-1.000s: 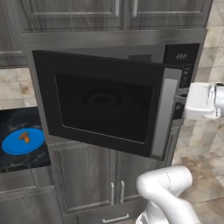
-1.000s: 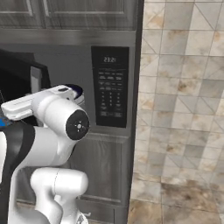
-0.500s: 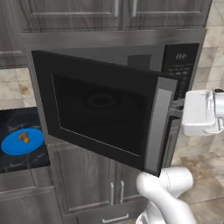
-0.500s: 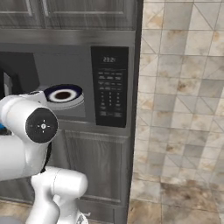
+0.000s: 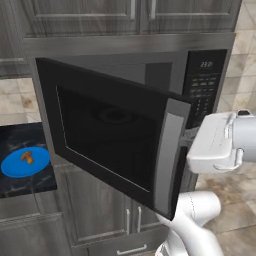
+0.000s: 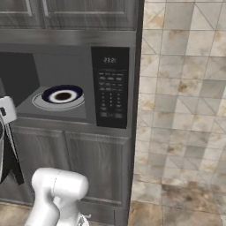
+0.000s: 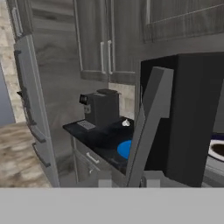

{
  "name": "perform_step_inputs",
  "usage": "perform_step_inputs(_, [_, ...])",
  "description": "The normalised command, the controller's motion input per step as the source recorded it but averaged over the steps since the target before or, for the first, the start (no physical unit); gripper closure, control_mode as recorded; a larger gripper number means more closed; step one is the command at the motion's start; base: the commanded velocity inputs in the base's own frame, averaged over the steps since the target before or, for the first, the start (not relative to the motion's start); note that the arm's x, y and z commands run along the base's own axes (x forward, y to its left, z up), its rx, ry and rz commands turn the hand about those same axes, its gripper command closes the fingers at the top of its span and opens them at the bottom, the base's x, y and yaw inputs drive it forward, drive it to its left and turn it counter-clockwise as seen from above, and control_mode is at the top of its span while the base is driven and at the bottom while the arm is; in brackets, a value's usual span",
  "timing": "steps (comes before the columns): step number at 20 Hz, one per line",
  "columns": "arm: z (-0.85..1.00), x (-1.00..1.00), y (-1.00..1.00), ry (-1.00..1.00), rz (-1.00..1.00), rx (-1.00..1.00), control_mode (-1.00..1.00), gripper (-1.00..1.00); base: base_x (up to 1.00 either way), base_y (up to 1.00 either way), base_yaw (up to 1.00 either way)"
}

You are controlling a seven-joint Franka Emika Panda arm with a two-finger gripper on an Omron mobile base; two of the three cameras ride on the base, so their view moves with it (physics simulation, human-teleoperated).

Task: Pick the mushroom from the counter and place it in the microwave. Then turn on the microwave.

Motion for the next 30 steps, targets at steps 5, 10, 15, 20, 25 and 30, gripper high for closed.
perform_step_inputs(5, [0.00,-0.11,0.45,-0.09,0.00,-0.02,-1.00,1.00,0.00,0.00,0.00])
perform_step_inputs(10, [0.00,0.00,0.44,-0.08,0.00,0.00,-1.00,1.00,0.00,0.00,0.00])
perform_step_inputs(15, [0.00,0.00,0.60,-0.08,0.00,0.00,-1.00,1.00,0.00,0.00,0.00])
perform_step_inputs(20, [0.00,-0.02,0.62,-0.05,0.00,0.00,-1.00,1.00,0.00,0.00,0.00])
perform_step_inputs(25, [0.00,0.00,0.55,-0.04,0.00,0.00,-1.00,1.00,0.00,0.00,0.00])
perform_step_inputs(30, [0.00,-0.06,0.06,0.01,0.00,0.00,-1.00,1.00,0.00,0.00,0.00])
